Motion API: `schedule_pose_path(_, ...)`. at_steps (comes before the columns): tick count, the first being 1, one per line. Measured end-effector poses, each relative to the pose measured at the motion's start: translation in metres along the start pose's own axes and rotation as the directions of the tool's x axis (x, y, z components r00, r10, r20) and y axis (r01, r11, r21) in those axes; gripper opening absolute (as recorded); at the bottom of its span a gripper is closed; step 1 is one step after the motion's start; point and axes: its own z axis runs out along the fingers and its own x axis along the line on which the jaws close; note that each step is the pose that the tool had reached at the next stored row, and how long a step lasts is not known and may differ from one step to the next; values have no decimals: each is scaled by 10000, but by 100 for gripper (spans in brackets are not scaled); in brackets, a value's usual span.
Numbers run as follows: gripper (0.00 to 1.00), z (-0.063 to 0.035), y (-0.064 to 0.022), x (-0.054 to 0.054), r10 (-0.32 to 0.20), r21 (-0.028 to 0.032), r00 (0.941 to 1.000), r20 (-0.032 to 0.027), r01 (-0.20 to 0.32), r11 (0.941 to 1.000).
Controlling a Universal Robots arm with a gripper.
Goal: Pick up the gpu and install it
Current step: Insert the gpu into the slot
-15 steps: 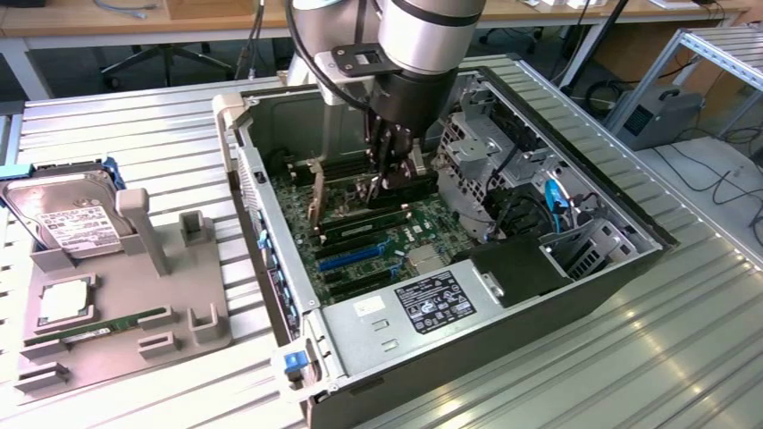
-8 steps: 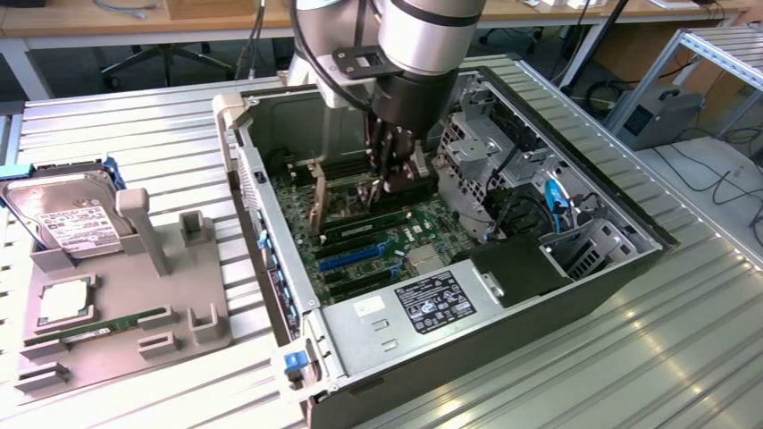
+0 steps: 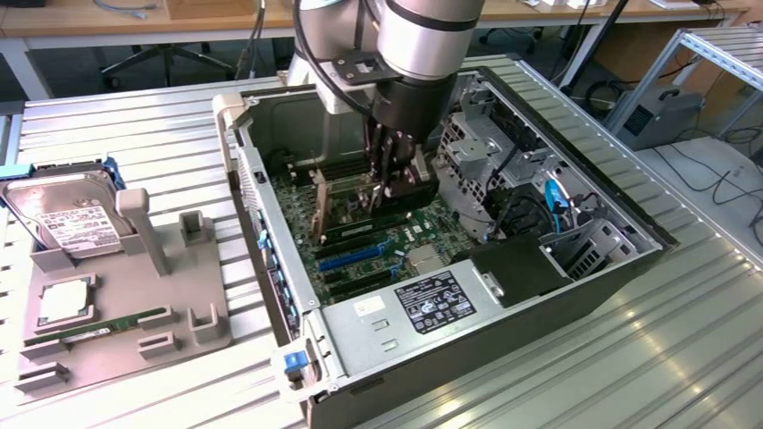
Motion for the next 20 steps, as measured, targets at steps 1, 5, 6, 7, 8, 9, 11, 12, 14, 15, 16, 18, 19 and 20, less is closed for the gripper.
schedule_pose_path(1, 27, 9, 0, 0, -10, 0, 10000, 0, 10, 10000)
schedule_pose_path(5, 27, 29, 0, 1, -24, -2, 10000, -1, 24, 10000)
schedule_pose_path(6, 27, 35, 1, 1, -25, -1, 10000, 0, 25, 10000)
schedule_pose_path(7, 27, 42, 2, 2, -24, -1, 10000, 0, 24, 10000)
schedule_pose_path(8, 27, 46, 3, 3, -24, -1, 10000, -1, 24, 10000)
schedule_pose_path(9, 27, 51, 5, 6, -25, -2, 10000, -3, 25, 10000)
schedule_pose_path(11, 27, 59, 7, 11, -24, -2, 10000, -1, 24, 10000)
schedule_pose_path(12, 27, 62, 9, 14, -25, -1, 10000, -1, 25, 10000)
schedule_pose_path(14, 27, 69, 11, 19, -23, -1, 10000, 0, 23, 10000)
schedule_pose_path(15, 27, 74, 12, 22, -23, -2, 10000, -1, 23, 10000)
schedule_pose_path(16, 27, 77, 12, 24, -24, -2, 10000, -2, 24, 10000)
schedule_pose_path(18, 27, 84, 12, 29, -24, -1, 10000, 0, 24, 10000)
schedule_pose_path(19, 27, 87, 13, 31, -24, -2, 10000, -2, 24, 10000)
schedule_pose_path(20, 27, 91, 13, 33, -24, -1, 10000, -1, 24, 10000)
